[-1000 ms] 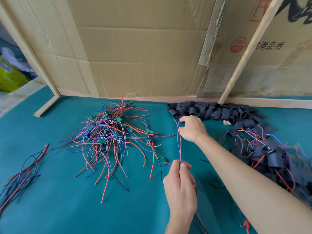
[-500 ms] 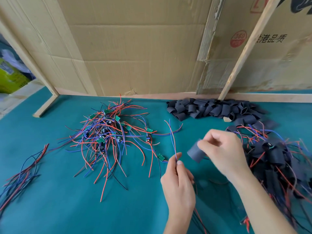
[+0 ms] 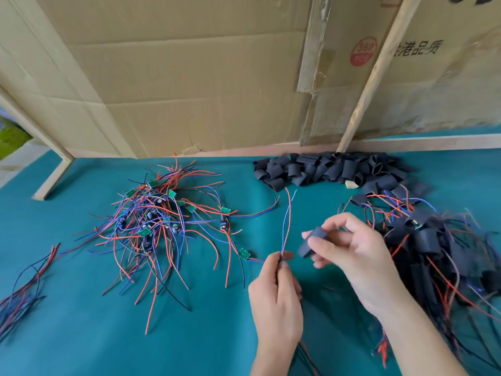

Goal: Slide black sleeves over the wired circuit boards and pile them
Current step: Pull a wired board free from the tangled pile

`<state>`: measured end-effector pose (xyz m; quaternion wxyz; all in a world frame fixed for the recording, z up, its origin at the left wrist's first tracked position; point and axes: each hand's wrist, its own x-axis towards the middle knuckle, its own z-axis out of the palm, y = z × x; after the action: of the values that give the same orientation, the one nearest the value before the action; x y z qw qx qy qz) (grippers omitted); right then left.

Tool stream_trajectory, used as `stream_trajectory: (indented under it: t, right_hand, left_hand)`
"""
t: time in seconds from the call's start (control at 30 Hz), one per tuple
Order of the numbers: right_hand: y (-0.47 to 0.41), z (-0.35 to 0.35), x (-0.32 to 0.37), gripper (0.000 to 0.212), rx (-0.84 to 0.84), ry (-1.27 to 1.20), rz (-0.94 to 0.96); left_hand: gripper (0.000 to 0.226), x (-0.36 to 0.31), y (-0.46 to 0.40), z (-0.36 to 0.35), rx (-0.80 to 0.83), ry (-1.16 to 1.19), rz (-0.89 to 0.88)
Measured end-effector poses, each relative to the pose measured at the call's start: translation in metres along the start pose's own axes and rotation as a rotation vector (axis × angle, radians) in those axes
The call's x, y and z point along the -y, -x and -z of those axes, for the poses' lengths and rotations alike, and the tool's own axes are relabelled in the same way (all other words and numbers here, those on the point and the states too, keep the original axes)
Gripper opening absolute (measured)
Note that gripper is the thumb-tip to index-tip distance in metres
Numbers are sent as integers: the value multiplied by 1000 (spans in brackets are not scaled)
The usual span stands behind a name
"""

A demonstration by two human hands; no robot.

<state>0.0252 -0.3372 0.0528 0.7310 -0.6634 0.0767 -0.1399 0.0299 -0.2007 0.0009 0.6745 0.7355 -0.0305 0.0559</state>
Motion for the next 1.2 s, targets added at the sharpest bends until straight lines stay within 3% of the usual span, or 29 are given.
stream_trajectory:
  t: [0.13,0.3,0.6,0.9,1.07,1.2]
  right_hand:
    - [-13,17,20,27,-328,-3,217]
    - [-33,16,47,31,-365,204,406]
    - [-45,4,43,33,-292,382,314]
    - [-20,-15,-6,33,-36,7,-119]
    - [-17,-9,-16,22,0,-28,-127]
    - [-17,2,-13,19,-96,-118,-114]
  left_hand:
    - [26,-4,3,-4,49,-35,-51]
    - [25,1,2,-4,65,-51,-69]
    - [26,3,4,-5,76,-75,-88]
    - [26,1,5,-4,76,-111,-65]
    - [22,1,4,-3,81,-89,-46]
    - [19,0,5,-3,112,-33,-53]
